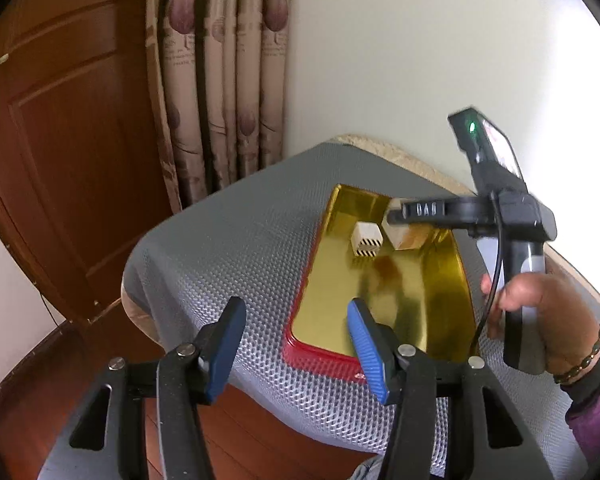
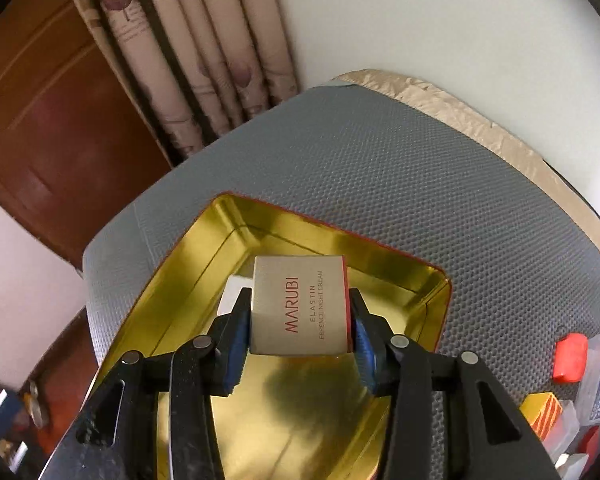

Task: Organize rigid objects
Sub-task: 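Release the MARUBI box in the tin and return both grippers to the pile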

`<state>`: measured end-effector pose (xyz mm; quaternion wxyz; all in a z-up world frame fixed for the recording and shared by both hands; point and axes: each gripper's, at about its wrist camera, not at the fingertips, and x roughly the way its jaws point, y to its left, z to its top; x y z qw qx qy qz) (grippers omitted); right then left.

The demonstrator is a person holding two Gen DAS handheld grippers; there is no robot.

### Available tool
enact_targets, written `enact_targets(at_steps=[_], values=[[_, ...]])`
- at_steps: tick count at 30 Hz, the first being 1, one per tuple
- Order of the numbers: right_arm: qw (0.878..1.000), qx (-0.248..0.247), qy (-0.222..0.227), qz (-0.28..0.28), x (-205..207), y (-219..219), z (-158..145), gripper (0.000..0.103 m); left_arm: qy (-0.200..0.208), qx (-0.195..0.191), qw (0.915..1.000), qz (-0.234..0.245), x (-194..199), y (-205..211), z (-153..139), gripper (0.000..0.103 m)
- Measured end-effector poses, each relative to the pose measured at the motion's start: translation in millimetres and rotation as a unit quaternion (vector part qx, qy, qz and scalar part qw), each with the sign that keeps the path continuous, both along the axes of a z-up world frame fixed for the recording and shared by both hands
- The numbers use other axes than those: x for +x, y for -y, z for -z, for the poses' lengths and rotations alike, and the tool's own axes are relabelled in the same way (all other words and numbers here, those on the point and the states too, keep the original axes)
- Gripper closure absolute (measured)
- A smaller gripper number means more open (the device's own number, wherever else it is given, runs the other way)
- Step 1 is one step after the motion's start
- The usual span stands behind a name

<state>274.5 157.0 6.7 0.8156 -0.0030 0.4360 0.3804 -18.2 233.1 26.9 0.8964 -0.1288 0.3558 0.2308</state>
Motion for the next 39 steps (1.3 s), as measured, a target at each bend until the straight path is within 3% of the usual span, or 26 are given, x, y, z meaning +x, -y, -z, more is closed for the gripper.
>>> enact_targets(at_steps=[1, 6, 9, 12, 15, 19, 22, 26, 29, 32, 39], values=[[1.000, 0.016, -0.007, 0.007, -1, 5, 1, 0.037, -0.003, 0.006, 1.0000, 0.003, 1, 3, 1, 0.049], [0.987, 0.150, 0.031, 0.050, -37, 84, -29, 0.026, -0.014, 0.035, 0.9988, 0.031, 6, 23, 5, 0.049], [0.979, 0.165, 0.073, 0.089, -75, 146, -31, 0.011, -0.012, 0.039, 0.9967, 0.070, 6, 40, 5, 0.049], [0.972, 0.130, 0.117, 0.154, -120, 225, -7, 0.005, -0.009, 0.034, 0.9924, 0.117, 8, 60, 6, 0.049], [0.968, 0.031, 0.128, 0.214, -146, 303, 35, 0.005, -0.013, 0.032, 0.9868, 0.158, 15, 81, 4, 0.049], [0.952, -0.063, 0.118, 0.276, -156, 376, 86, 0.005, -0.005, -0.034, 0.9699, 0.241, 42, 119, -14, 0.047], [0.942, -0.065, 0.094, 0.316, -160, 424, 115, 0.005, -0.014, -0.083, 0.9584, 0.273, 82, 147, -21, 0.047], [0.939, -0.017, 0.065, 0.339, -161, 456, 130, 0.005, -0.071, -0.146, 0.9469, 0.278, 153, 172, 1, 0.046], [0.940, 0.006, 0.067, 0.335, -165, 465, 131, 0.005, -0.114, -0.149, 0.9475, 0.259, 195, 180, 25, 0.046], [0.942, 0.021, 0.063, 0.328, -166, 462, 127, 0.005, -0.154, -0.170, 0.9424, 0.243, 226, 177, 54, 0.046], [0.945, 0.050, 0.048, 0.321, -160, 464, 129, 0.005, -0.185, -0.177, 0.9407, 0.223, 251, 171, 85, 0.046]])
